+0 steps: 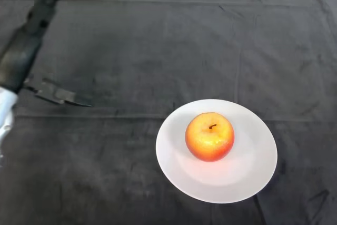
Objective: Move the apple to the plate
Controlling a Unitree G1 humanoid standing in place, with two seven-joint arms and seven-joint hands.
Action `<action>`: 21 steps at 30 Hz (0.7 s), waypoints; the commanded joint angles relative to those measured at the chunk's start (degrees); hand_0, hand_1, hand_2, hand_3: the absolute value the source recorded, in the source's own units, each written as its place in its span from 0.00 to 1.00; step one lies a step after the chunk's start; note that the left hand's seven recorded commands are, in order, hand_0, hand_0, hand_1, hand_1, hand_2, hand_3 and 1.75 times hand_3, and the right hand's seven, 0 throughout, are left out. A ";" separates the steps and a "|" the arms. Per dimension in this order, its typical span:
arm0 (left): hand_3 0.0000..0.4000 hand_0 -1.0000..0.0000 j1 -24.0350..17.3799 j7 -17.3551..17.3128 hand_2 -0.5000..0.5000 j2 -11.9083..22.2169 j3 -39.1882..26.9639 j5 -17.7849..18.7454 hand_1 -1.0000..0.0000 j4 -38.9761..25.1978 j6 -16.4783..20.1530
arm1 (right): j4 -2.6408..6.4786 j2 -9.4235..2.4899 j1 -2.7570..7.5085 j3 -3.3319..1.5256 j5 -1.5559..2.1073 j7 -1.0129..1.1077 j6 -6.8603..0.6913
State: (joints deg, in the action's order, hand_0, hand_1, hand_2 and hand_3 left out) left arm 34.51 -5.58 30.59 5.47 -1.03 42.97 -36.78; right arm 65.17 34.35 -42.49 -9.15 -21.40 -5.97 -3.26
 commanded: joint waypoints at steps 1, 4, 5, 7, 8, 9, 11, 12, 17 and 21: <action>0.00 1.00 -1.93 -0.37 0.50 3.61 -2.05 0.93 1.00 2.62 -1.50 | -0.59 0.45 1.91 0.83 0.51 0.50 -0.47; 0.00 1.00 -1.79 -0.53 0.50 5.01 -3.63 1.16 1.00 5.58 -2.37 | -0.47 0.44 1.84 0.82 0.49 0.48 -0.43; 0.00 1.00 -1.76 -0.55 0.50 5.48 -4.17 1.23 1.00 6.59 -2.64 | -0.43 0.44 1.81 0.82 0.48 0.48 -0.41; 0.00 1.00 -1.70 -0.53 0.50 6.27 -5.10 1.35 1.00 8.37 -3.11 | -0.34 0.44 1.77 0.81 0.47 0.47 -0.38; 0.00 1.00 -1.73 -0.49 0.50 6.70 -5.60 1.41 1.00 9.31 -3.37 | -0.29 0.43 1.74 0.80 0.46 0.46 -0.36; 0.00 1.00 -1.76 -0.42 0.50 7.08 -6.05 1.45 1.00 10.18 -3.61 | -0.24 0.43 1.72 0.79 0.46 0.46 -0.35; 0.00 1.00 -1.80 -0.22 0.50 7.77 -6.90 1.49 1.00 11.86 -4.00 | -0.15 0.43 1.66 0.78 0.44 0.45 -0.31; 0.00 1.00 -1.85 -0.16 0.50 8.10 -7.29 1.54 1.00 12.58 -4.17 | -0.10 0.43 1.64 0.78 0.44 0.44 -0.29; 0.00 1.00 -2.37 0.23 0.50 9.98 -9.42 1.89 1.00 16.19 -4.92 | 0.15 0.42 1.51 0.75 0.40 0.41 -0.20; 0.00 1.00 -3.31 0.34 0.50 11.58 -11.16 2.48 1.00 18.45 -5.39 | 0.33 0.41 1.42 0.73 0.38 0.38 -0.12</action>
State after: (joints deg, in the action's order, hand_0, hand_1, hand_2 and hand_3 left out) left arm 34.02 -5.56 38.28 -3.84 -0.01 59.82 -41.08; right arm 65.19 34.35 -42.50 -9.15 -21.40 -5.97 -3.21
